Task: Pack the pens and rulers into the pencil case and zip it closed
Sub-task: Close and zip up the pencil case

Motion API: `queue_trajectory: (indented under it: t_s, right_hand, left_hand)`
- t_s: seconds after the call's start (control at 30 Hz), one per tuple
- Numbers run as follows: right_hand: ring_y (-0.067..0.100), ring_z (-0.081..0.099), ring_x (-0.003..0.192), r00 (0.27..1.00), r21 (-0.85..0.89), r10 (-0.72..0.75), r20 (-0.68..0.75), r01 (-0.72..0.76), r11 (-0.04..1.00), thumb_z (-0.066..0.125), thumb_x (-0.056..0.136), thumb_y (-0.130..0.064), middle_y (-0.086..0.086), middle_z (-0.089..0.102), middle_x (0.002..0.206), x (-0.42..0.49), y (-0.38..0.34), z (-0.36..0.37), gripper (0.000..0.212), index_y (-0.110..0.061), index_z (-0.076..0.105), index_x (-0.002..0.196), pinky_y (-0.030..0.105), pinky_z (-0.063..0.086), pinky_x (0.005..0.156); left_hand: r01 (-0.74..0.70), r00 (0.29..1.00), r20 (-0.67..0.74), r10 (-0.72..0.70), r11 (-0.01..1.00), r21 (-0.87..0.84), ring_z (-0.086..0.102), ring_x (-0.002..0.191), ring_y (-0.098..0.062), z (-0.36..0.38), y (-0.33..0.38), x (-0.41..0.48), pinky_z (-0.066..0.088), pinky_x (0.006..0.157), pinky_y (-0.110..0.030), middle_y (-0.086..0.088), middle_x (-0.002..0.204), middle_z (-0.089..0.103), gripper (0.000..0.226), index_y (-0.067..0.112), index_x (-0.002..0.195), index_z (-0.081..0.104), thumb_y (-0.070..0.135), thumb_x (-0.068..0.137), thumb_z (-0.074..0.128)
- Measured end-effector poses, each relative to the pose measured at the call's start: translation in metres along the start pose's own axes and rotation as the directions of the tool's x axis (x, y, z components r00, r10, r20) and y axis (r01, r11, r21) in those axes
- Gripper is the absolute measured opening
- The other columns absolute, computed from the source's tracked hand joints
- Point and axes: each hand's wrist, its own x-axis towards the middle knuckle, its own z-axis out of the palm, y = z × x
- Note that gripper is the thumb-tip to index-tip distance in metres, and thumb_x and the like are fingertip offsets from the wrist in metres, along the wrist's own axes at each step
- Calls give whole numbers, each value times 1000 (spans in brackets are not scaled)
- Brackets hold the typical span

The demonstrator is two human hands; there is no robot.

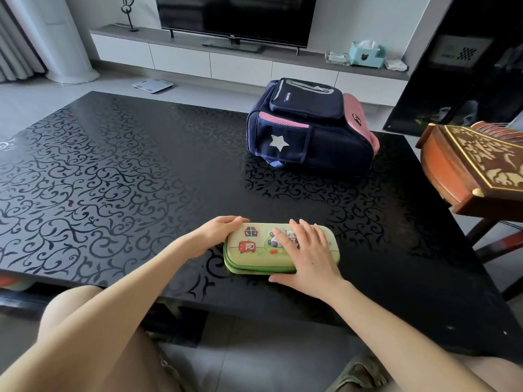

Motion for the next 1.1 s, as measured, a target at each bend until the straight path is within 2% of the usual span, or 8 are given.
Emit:
queue_trajectory:
  t_s: [0.17, 0.27, 0.4, 0.57, 0.7, 0.9, 1.0, 1.1]
  right_hand:
    - [40, 24, 137, 999, -12, -19, 32, 19, 1000, 43, 65, -79, 19, 26, 150, 0, 2, 1, 99, -31, 12, 146, 56, 19, 113]
    - [39, 27, 137, 999, -16, -36, 28, 37, 999, 49, 67, -77, 19, 29, 149, -1, 2, 2, 98, -30, 14, 146, 56, 20, 112]
    - [40, 32, 133, 999, -12, -36, 14, 37, 999, 50, 67, -76, 19, 35, 145, 0, 2, 1, 95, -29, 20, 144, 56, 23, 111]
    - [39, 38, 127, 999, 3, -49, 0, 49, 999, 54, 66, -73, 18, 40, 138, 2, 5, 4, 93, -28, 22, 141, 56, 27, 108]
    - [38, 41, 124, 999, -35, -39, -15, 39, 999, 54, 66, -73, 17, 42, 134, 1, 4, 4, 91, -27, 26, 139, 55, 32, 104]
    - [41, 46, 118, 995, -6, 72, -71, -73, 997, 56, 63, -72, 21, 48, 128, -11, -22, 6, 88, -23, 39, 135, 56, 36, 99]
    - [42, 45, 121, 990, 44, 127, -59, -124, 991, 61, 62, -67, 21, 48, 130, -19, -39, 7, 86, -25, 40, 134, 57, 35, 101]
    - [44, 30, 133, 992, 100, 120, -28, -117, 988, 66, 69, -47, 22, 35, 144, -23, -40, 1, 84, -28, 28, 141, 58, 24, 109]
  left_hand:
    - [57, 997, 45, -62, 991, 119, 62, 74, -7, -3, 12, 21, 42, 64, -21, 7, 88, 69, 32, 17, 103, 67, 28, 98, 37]
    - [89, 996, 1, -93, 953, 291, 41, 51, -12, -14, 9, 33, 33, 56, -23, 2, 63, 51, 29, 10, 79, 58, 28, 96, 44]
    - [21, 1000, -13, -18, 939, 342, 37, 56, -14, -17, 0, 36, 31, 55, -25, 1, 62, 43, 34, 10, 72, 53, 33, 96, 47]
    - [-248, 874, -24, 486, 487, 837, 49, 70, -21, -28, -40, 2, 40, 61, -31, -1, 67, 56, 40, 11, 70, 49, 36, 98, 35]
    - [-214, 786, -68, 614, 374, 902, 48, 56, -20, -5, -68, -44, 41, 45, -29, 3, 55, 53, 29, 16, 63, 46, 27, 89, 35]
    - [19, 886, -345, 309, 720, 694, 46, 55, -25, 77, -51, -87, 34, 53, -34, -2, 54, 47, 35, 15, 62, 37, 22, 97, 38]
    - [-6, 932, -286, 225, 796, 605, 47, 62, -20, 116, -31, -86, 34, 59, -32, 2, 61, 48, 40, 17, 60, 38, 28, 98, 35]
    - [-31, 988, -116, 98, 880, 475, 59, 69, -24, 113, -13, -79, 45, 69, -31, -4, 71, 66, 42, 4, 74, 62, 24, 98, 34]
